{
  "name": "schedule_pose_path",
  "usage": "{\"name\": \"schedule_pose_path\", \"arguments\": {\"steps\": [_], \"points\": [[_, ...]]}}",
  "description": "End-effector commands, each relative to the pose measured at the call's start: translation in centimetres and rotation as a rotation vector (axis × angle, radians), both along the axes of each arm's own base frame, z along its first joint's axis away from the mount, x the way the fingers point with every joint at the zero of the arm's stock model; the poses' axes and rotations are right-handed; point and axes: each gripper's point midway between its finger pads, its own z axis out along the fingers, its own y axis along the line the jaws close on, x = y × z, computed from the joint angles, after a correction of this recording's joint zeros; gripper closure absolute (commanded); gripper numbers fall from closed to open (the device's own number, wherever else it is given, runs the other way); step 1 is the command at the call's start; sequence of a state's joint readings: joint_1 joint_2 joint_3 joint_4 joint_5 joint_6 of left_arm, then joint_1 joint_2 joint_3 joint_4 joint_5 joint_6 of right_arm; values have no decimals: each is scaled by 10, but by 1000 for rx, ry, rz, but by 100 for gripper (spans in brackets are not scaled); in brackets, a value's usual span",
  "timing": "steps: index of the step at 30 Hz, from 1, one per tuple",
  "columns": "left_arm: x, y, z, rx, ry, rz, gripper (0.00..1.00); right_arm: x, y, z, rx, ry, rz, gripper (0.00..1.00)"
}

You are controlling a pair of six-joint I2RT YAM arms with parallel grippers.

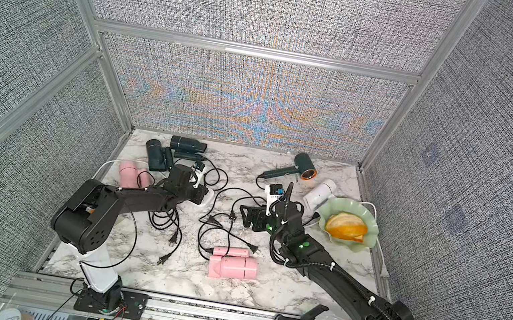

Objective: Charge the blow dryers
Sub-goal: Insert the plug into the socket, then pick up the charging cable from the center of the board.

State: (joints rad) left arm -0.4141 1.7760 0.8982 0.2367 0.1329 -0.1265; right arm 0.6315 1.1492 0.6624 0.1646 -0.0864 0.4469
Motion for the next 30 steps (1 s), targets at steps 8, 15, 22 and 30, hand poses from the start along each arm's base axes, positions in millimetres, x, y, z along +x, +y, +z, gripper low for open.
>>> {"name": "schedule_pose_path", "arguments": {"steps": [8,15,22,30], "points": [[-7,-2,15,4,32,-34,64,-3,-6,3,-3,-15,-16,9],[-18,-4,45,-52,32,-35,48,-7,-12,5,-1,-28,-31,9],[-61,10,72,-137,97,21,43,-8,-29,13,-53,-68,-87,9],[-105,33,82,-187,231,150,32,2,-59,18,-69,-44,-274,1]]}}
